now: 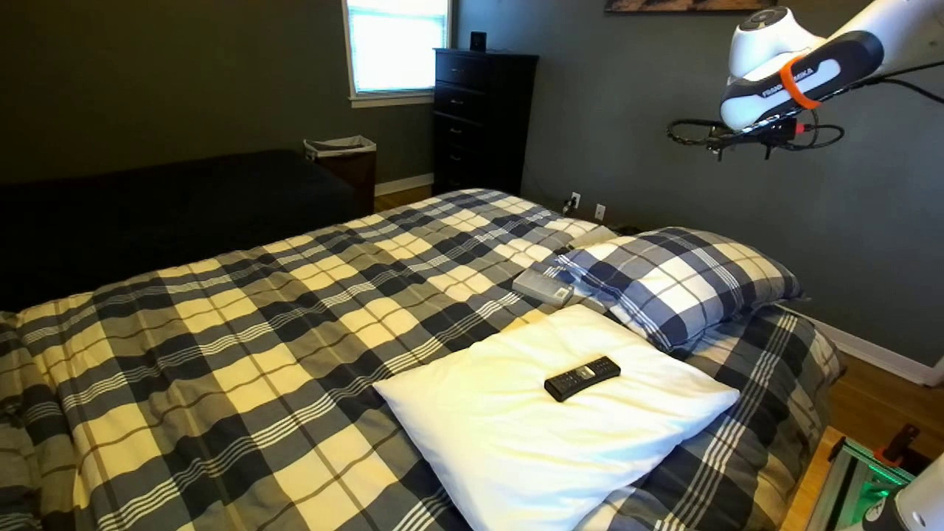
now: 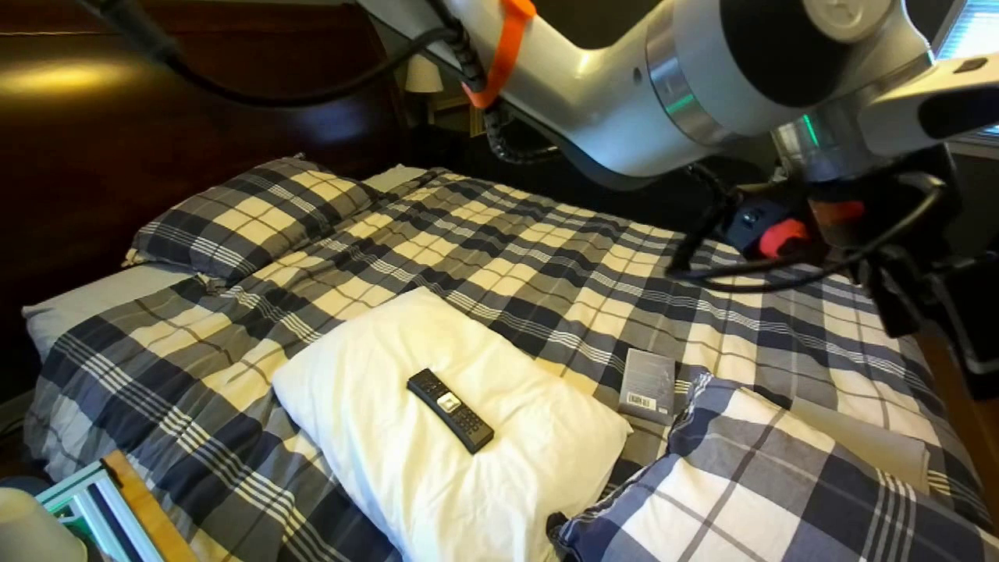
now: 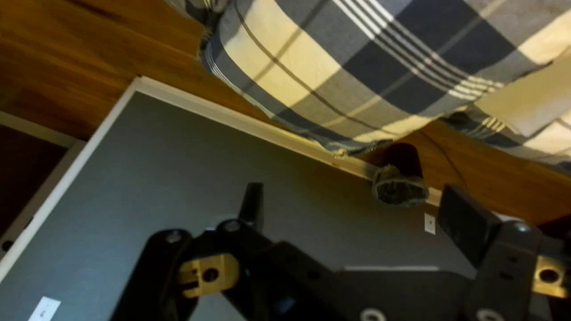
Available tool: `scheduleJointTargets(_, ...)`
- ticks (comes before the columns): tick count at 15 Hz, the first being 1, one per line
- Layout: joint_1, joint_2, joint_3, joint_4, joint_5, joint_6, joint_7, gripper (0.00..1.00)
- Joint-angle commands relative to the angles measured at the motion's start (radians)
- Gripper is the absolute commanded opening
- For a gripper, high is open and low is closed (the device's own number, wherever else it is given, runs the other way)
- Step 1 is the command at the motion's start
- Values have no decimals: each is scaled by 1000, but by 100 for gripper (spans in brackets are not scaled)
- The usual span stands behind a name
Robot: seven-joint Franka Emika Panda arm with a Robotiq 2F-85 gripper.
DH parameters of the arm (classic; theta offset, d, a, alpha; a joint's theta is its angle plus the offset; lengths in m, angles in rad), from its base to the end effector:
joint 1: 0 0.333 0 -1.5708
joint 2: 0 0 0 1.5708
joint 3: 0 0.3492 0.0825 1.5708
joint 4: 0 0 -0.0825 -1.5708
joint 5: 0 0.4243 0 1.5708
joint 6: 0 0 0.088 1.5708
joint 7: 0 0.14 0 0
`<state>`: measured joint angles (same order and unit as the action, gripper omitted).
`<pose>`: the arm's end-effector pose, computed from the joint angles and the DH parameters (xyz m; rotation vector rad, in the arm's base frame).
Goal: Move the checked pillow to the right, remove the black remote from the white pillow and put it on the bed
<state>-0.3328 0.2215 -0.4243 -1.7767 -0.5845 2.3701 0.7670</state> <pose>0.5165 -0.4875 0.4762 2.1262 -1.3758 0.4861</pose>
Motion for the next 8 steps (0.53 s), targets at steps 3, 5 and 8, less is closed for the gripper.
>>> scheduleJointTargets(3,75,-170,62,-187,37,-244,-9,100)
scheduleJointTargets(5,95,-210,98,-257,42,-272,28,100)
scheduleJointTargets(8,119,-270,148,-379,21,-213,161,100)
